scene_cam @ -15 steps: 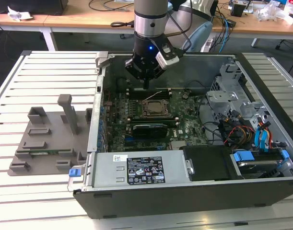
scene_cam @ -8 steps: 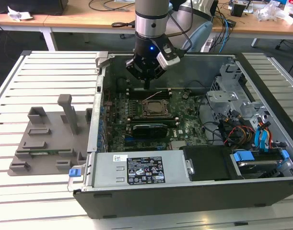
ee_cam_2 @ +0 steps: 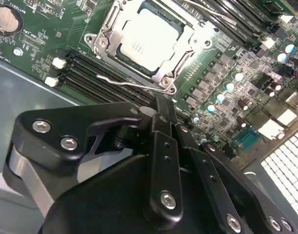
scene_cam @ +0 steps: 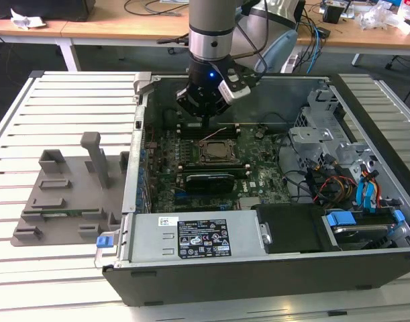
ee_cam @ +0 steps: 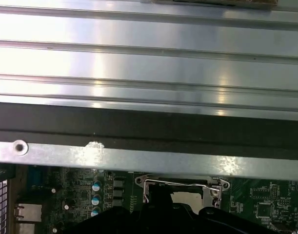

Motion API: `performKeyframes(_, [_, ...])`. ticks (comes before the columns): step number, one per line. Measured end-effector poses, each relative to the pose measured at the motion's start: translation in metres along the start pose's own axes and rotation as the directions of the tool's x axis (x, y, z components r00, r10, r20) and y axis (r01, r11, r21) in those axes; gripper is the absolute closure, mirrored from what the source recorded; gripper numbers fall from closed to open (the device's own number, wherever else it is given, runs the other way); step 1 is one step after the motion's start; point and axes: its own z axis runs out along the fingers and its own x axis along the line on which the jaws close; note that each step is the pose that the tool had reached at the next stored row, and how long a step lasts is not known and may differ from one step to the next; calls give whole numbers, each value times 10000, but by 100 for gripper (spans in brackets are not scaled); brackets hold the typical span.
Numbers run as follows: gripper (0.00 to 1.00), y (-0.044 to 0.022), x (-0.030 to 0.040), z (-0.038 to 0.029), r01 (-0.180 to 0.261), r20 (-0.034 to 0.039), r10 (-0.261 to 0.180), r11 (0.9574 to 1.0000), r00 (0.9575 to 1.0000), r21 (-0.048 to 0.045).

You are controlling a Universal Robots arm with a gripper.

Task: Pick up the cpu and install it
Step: 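Install the first cpu locking lever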

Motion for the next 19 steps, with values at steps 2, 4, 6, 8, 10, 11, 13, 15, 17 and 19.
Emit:
performKeyframes(2, [89,1,0,21,0,1,0,10000,10000,-1])
performKeyframes(4, [89,1,0,54,0,0,0,10000,10000,0])
performKeyframes(6, [89,2,0,87,0,0,0,10000,10000,1])
performKeyframes(8, [89,4,0,120,-2,0,2,10000,10000,0])
performKeyframes(10, [89,15,-5,136,-3,0,3,10000,10000,1])
performKeyframes(11, [89,22,-10,143,-1,0,1,10000,10000,0])
performKeyframes(13, [89,32,-41,167,-1,1,1,10000,10000,-1])
performKeyframes(15, [89,36,-74,192,20,-1,-20,10000,10000,1])
performKeyframes(17, [89,43,-116,222,66,0,-66,10000,10000,1])
performKeyframes(19, [89,47,-160,242,93,1,-93,10000,10000,0])
